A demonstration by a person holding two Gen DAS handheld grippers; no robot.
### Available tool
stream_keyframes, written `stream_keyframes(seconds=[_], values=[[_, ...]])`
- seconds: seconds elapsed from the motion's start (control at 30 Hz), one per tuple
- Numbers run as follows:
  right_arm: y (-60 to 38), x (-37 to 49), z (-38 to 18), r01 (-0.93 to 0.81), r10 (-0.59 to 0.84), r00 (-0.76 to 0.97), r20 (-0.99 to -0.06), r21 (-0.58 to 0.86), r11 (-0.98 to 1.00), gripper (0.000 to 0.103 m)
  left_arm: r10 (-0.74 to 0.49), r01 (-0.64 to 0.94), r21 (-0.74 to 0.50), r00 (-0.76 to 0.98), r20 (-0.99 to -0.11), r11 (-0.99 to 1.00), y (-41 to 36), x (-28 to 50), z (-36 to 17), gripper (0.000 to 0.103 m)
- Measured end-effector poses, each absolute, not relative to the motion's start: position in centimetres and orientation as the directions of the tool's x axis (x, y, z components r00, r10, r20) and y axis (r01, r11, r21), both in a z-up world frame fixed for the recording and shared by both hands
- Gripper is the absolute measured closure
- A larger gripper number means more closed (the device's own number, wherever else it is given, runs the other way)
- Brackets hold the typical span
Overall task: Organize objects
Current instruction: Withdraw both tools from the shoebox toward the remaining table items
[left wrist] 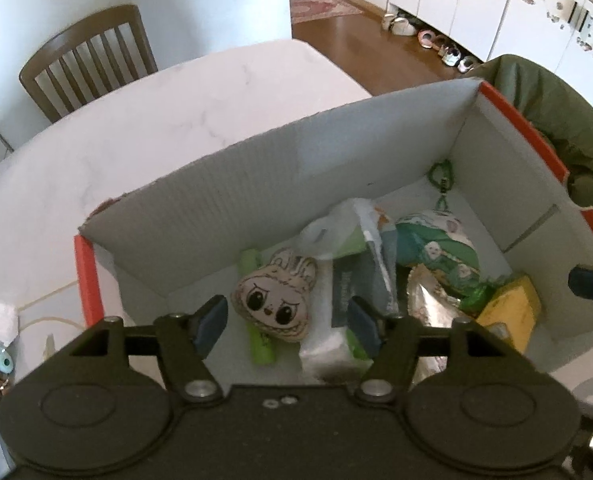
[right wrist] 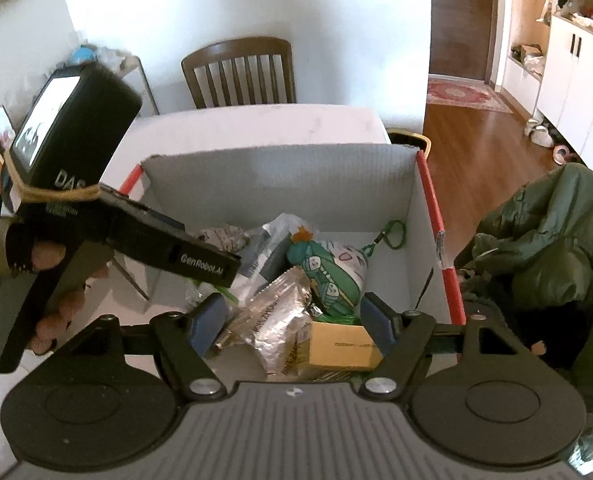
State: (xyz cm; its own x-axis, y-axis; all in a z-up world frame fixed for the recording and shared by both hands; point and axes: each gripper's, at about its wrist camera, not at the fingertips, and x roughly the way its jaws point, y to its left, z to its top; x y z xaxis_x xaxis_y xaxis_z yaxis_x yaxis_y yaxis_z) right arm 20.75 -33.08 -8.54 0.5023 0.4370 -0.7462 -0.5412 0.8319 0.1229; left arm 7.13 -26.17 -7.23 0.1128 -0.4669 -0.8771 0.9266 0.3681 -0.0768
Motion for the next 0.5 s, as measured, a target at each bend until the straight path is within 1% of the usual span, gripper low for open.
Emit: stream_keyframes(seconds=[0.07, 0.1, 0.13, 0.27, 0.5], values=[[-33.3, 20.5, -8.1, -0.537, 0.447, 0.506, -0.738, 0.136, 0.832, 0.029, -0.477, 0.927, -0.072, 0.122, -0.870, 0.368, -25.8, 6.9, -6.8, 0.027], [-33.4, 20.3, -7.9, -0.536, 0.450, 0.508, -0.735, 0.140, 0.833, 0.029, -0.483, 0.925, -0.072, 0.127, -0.866, 0.373, -25.6, 6.8, -6.5, 0.024], [-33.6, 20.2, -7.7, -0.533, 0.451, 0.510, -0.732, 0.143, 0.834, 0.029, -0.493, 0.924, -0.084, 0.122, -0.861, 0.374, -25.3, 6.9, -6.3, 0.018], [-34.1, 19.6, -6.9, -0.516, 0.451, 0.525, -0.722, 0.152, 0.843, 0.029, -0.524, 0.923, -0.104, 0.116, -0.844, 0.372, -24.1, 7.0, -5.3, 0.018], [-34.0, 17.8, -5.0, -0.496, 0.462, 0.551, -0.695, 0.172, 0.851, 0.027, -0.609, 0.918, -0.181, 0.079, -0.789, 0.353, -20.8, 6.9, -2.7, 0.018]])
